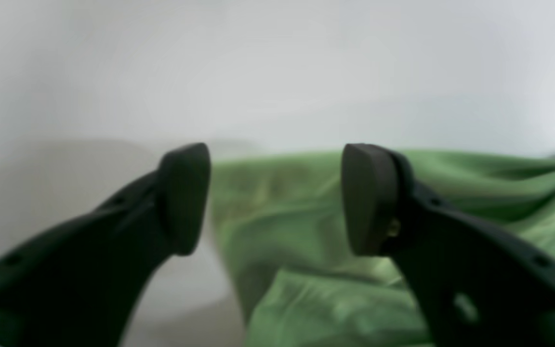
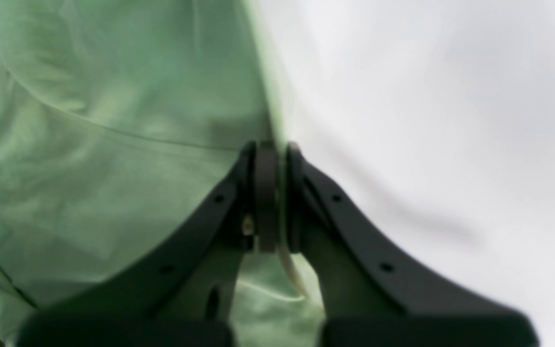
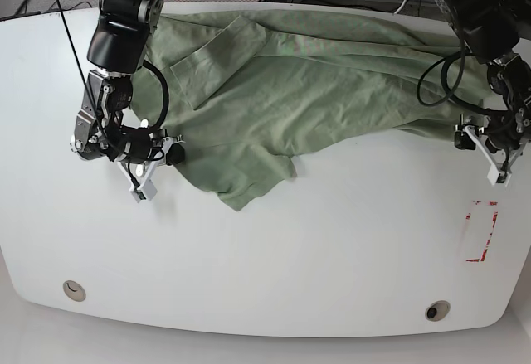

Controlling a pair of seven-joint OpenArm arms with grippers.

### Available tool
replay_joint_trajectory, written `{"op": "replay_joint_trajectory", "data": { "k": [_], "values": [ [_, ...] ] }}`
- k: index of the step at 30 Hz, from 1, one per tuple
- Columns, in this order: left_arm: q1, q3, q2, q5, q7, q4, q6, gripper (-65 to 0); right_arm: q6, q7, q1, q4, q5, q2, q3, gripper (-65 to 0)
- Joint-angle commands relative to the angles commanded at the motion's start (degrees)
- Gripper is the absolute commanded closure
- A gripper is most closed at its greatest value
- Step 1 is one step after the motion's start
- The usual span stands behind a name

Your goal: Layout the t-shirt on the table in an organized manner, then fold the t-shirt properly

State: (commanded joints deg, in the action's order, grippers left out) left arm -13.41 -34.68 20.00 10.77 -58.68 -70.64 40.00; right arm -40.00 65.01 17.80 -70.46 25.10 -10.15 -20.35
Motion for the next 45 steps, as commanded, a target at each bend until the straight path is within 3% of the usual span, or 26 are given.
{"op": "replay_joint_trajectory", "data": {
  "k": [5,27,35,40,45],
  "values": [
    [0.4,-0.2,2.3,0.0,1.1,2.5,0.0,-49.9,0.0,0.0,-0.4,0.0,0.0,0.0,0.0,-1.6],
    [0.5,-0.2,2.1,0.0,1.6,7.5,0.0,-50.0,0.0,0.0,-0.7,-0.1,0.2,0.0,0.0,-1.6],
    [1.7,0.0,2.1,0.0,4.5,10.2,0.0,-50.0,0.0,0.0,-0.7,-0.1,0.2,0.0,0.0,-1.6],
    [2.4,3.2,2.1,0.3,4.4,9.8,0.0,-49.7,0.0,0.0,-0.7,-0.1,0.2,0.0,0.0,-1.6],
    [2.5,4.4,2.0,0.4,3.9,9.8,0.0,-41.3,0.0,0.0,-0.6,-0.1,0.2,0.0,0.0,-1.6]
  ]
}}
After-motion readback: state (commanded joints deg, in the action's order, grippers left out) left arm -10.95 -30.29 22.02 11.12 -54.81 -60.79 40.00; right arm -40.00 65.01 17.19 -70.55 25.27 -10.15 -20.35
